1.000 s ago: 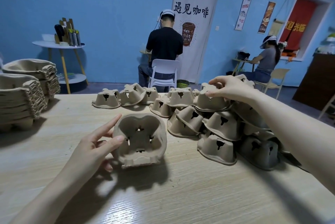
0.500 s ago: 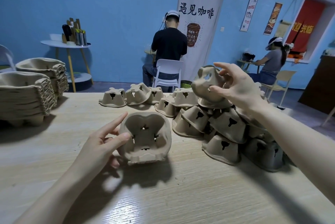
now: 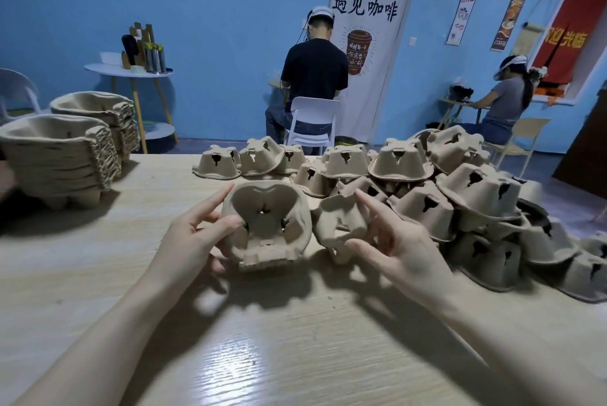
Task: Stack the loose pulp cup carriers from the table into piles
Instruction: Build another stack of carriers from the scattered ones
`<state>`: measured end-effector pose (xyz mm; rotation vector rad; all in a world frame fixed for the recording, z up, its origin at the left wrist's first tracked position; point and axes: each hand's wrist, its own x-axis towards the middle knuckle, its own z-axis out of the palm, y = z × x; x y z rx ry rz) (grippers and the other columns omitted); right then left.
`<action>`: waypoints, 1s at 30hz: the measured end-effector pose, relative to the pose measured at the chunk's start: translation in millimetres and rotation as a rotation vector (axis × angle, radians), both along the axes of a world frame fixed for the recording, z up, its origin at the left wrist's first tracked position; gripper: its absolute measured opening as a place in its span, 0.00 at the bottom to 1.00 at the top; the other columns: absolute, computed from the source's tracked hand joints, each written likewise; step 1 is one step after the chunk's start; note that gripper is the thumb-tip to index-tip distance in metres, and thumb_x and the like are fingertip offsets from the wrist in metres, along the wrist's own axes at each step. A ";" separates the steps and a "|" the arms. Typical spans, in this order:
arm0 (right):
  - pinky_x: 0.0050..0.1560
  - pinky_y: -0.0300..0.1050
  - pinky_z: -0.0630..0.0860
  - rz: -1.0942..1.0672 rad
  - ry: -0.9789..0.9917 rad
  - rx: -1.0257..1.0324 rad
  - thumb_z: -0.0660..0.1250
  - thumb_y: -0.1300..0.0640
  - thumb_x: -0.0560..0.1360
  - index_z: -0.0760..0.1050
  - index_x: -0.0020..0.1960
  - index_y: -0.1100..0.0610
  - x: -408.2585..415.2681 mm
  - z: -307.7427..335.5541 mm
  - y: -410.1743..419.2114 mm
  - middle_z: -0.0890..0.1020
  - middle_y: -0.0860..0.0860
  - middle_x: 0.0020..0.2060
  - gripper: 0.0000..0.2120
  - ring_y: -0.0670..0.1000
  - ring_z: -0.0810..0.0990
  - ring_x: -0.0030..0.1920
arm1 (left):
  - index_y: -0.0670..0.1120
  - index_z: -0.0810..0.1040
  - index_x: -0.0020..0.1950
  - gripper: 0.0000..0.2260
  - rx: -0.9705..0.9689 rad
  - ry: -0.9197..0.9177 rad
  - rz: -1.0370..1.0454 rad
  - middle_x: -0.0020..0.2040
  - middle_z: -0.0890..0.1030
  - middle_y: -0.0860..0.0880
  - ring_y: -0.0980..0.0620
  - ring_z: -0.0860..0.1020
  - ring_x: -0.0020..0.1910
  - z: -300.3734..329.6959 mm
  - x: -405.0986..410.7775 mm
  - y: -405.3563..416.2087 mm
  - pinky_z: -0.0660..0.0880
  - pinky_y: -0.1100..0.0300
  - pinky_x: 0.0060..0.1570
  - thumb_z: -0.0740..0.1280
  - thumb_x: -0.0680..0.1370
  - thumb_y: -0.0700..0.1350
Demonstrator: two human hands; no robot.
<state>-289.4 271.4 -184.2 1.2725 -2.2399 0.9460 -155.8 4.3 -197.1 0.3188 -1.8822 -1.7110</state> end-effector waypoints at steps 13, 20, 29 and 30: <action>0.41 0.53 0.78 -0.068 -0.226 -0.102 0.70 0.42 0.71 0.79 0.55 0.35 30.5 13.5 17.2 0.82 0.45 0.34 0.13 0.48 0.78 0.33 | 0.57 0.76 0.68 0.23 0.030 0.013 -0.026 0.39 0.76 0.46 0.43 0.77 0.36 1.0 0.3 0.5 0.72 0.62 0.19 0.69 0.77 0.36; 0.40 0.35 0.74 -0.098 -0.036 -0.253 0.74 0.67 0.69 0.81 0.47 0.49 33.7 18.6 23.5 0.81 0.47 0.40 0.14 0.45 0.78 0.38 | 0.55 0.75 0.70 0.24 0.045 -0.003 -0.040 0.41 0.77 0.45 0.41 0.77 0.37 2.6 -0.3 0.9 0.72 0.61 0.18 0.69 0.77 0.37; 0.38 0.43 0.76 0.170 0.361 -0.234 0.71 0.61 0.75 0.83 0.45 0.59 42.4 15.1 -39.6 0.83 0.49 0.37 0.03 0.51 0.78 0.37 | 0.54 0.76 0.68 0.18 0.027 -0.020 -0.046 0.42 0.78 0.43 0.53 0.78 0.29 1.7 1.3 0.8 0.72 0.62 0.19 0.65 0.80 0.40; 0.37 0.47 0.76 0.151 0.456 -0.177 0.71 0.60 0.75 0.83 0.44 0.59 40.7 12.9 -45.9 0.82 0.49 0.35 0.03 0.52 0.77 0.36 | 0.52 0.76 0.68 0.17 0.029 -0.024 -0.052 0.42 0.78 0.41 0.54 0.78 0.27 1.3 1.1 0.2 0.71 0.63 0.18 0.65 0.81 0.39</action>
